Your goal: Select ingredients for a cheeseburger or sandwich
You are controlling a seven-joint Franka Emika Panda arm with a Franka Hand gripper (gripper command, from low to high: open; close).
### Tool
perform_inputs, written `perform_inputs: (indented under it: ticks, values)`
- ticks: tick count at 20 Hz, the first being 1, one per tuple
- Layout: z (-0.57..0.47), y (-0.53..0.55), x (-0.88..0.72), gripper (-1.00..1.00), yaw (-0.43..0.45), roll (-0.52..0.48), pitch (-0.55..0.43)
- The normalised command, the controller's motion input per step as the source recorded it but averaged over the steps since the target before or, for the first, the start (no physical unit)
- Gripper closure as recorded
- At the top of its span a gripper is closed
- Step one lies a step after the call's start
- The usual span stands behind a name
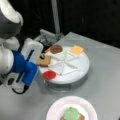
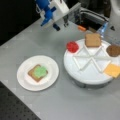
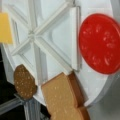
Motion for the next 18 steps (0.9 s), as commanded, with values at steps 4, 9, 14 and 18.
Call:
perform_inputs:
  ticks: [4, 9, 14, 18]
  values:
    - [-0.24, -0.31, 0.15, -1.0, 0.188, 0.552, -0.012]
    - [-0.16, -0.35, 0.15, -1.0, 0.189, 0.527, -0.01]
    - [-0.09, -0.33, 0.23, -1.0, 0.188, 0.49, -0.026]
    - [-0.15, -0.3, 0.31, -1.0, 0.166, 0.456, -0.066]
